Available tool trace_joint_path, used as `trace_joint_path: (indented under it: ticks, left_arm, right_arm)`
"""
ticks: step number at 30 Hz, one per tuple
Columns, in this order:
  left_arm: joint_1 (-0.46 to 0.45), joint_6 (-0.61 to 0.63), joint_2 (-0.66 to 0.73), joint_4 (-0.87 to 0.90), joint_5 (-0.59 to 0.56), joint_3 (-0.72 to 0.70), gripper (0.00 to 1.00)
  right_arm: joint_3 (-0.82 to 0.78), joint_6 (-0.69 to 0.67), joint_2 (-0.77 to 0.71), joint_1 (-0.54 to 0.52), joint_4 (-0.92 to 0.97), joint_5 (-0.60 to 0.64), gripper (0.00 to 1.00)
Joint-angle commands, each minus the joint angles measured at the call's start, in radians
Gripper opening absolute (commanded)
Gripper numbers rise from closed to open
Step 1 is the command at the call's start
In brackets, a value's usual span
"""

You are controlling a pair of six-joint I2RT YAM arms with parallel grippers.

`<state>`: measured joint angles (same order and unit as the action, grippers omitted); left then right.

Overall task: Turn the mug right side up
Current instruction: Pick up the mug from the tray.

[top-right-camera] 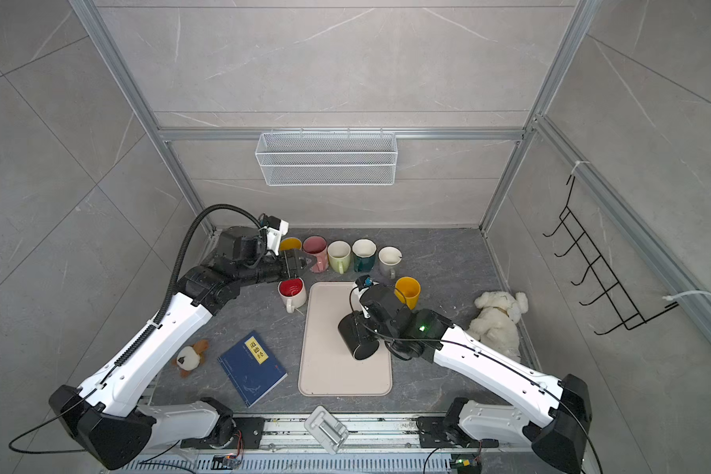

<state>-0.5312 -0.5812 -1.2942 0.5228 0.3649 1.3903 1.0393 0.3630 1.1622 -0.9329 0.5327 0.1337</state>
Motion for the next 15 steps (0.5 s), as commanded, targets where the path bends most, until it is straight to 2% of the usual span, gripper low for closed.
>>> trace_joint_path:
  ticks: [1,5,15]
  left_arm:
    - [-0.008,0.004,-0.027,0.065,0.110,0.044,0.50]
    - [-0.013,-0.046,-0.065,0.050,0.182,0.063,0.51]
    - [-0.025,-0.176,-0.100,-0.060,0.368,0.058,0.51]
  right_arm:
    - [-0.015,-0.280,-0.056,-0.047,-0.236,0.184,0.00]
    - [-0.041,-0.475,-0.070,-0.082,-0.378,0.236,0.00]
    - [-0.094,-0.778,-0.075,-0.138,-0.608,0.348,0.00]
